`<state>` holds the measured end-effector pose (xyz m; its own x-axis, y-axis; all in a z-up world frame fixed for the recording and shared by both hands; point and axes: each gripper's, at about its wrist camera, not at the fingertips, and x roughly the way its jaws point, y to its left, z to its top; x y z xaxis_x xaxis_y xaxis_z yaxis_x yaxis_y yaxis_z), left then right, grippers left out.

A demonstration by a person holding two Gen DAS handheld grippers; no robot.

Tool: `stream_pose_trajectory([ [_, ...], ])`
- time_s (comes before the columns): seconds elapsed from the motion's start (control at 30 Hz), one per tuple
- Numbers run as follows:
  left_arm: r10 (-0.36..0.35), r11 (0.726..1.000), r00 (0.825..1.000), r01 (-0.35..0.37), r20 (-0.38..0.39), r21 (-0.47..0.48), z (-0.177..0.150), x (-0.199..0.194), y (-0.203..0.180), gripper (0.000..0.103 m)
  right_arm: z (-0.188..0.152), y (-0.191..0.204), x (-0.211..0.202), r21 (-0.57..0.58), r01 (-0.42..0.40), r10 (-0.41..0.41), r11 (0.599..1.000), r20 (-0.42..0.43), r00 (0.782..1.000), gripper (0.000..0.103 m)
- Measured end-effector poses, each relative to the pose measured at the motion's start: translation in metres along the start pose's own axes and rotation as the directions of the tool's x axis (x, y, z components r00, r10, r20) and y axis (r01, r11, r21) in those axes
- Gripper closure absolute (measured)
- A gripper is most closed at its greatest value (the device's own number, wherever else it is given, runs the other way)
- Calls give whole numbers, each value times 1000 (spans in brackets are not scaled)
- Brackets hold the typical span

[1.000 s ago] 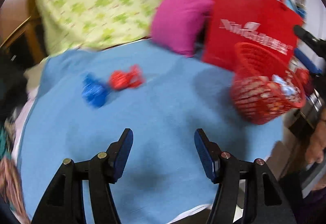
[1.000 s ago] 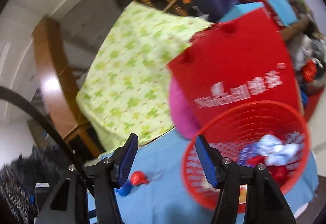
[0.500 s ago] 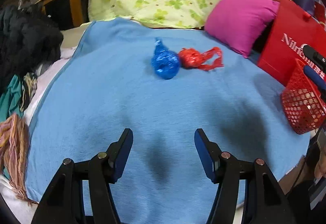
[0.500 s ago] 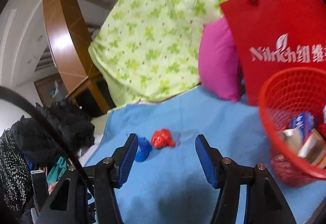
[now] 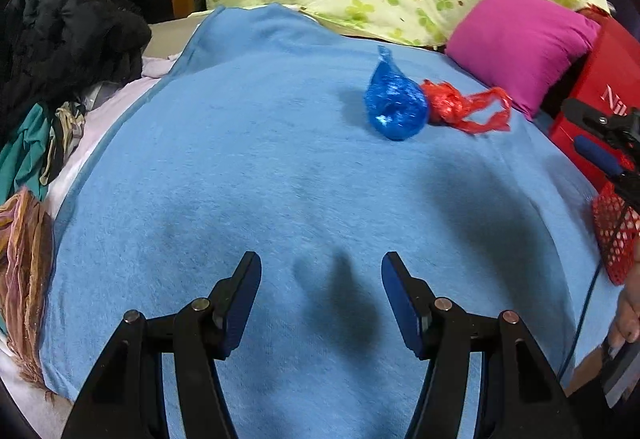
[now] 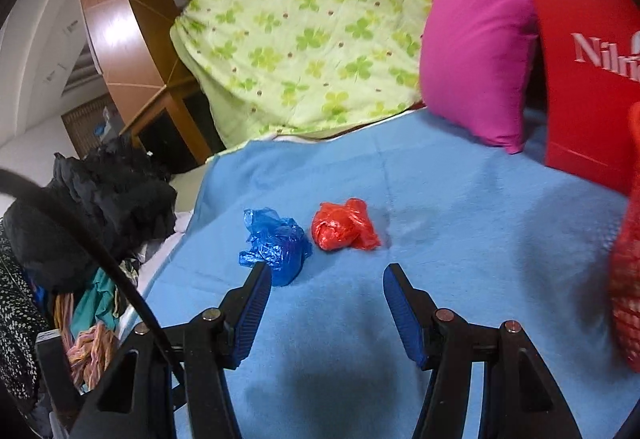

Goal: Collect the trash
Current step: 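Move both open tools back over the blue and red bags, then grasp the red plastic bag with the right tool while the left tool grasps the blue bag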

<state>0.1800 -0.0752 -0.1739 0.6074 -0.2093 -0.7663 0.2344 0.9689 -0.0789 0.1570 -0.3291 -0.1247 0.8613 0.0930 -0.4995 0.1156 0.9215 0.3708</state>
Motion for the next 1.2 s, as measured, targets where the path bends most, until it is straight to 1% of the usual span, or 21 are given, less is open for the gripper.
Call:
stream_pose_trajectory([
  [0.13, 3, 1000, 1000, -3, 6, -15, 10, 4, 8, 40, 14, 7, 37, -42, 5, -6, 999, -12, 1000, 40],
  [0.37, 9, 1000, 1000, -8, 23, -20, 34, 13, 15, 40, 38, 2, 104, -31, -6, 4, 1000, -75, 997, 40],
  [0.43, 13, 1000, 999, -12, 31, -14, 44, 15, 14, 40, 42, -1, 129, -22, -16, 13, 1000, -116, 993, 40],
  [0.53, 15, 1000, 999, -15, 45, 1, 58, 19, 11, 40, 41, -5, 160, -14, -6, 3, 1000, -170, 985, 40],
  [0.6, 14, 1000, 999, -15, 53, 13, 67, 22, 7, 40, 37, -9, 176, -7, 16, -17, 1000, -213, 977, 40],
  [0.67, -2, 1000, 998, 1, 56, 21, 77, 26, 2, 40, 33, -16, 186, 15, 2, 2, 1000, -254, 967, 43],
  [0.73, -22, 1000, 998, 20, 60, 23, 87, 31, -3, 40, 32, -21, 185, 31, -28, 35, 999, -256, 966, 49],
  [0.83, -68, 998, 996, 67, 62, 15, 105, 41, -16, 40, 36, -29, 175, 56, -49, 62, 997, -258, 964, 50],
  [0.97, -132, 991, 990, 133, 51, -11, 125, 60, -38, 35, 42, -45, 153, 56, -24, 36, 998, -230, 972, 50],
  [1.1, -154, 988, 987, 154, 35, -10, 135, 79, -60, 35, 46, -65, 130, 55, 4, 7, 998, -212, 977, 50],
  [1.2, -132, 991, 991, 132, -7, -13, 138, 101, -71, 35, 48, -75, 114, 53, 8, 3, 999, -204, 979, 50],
])
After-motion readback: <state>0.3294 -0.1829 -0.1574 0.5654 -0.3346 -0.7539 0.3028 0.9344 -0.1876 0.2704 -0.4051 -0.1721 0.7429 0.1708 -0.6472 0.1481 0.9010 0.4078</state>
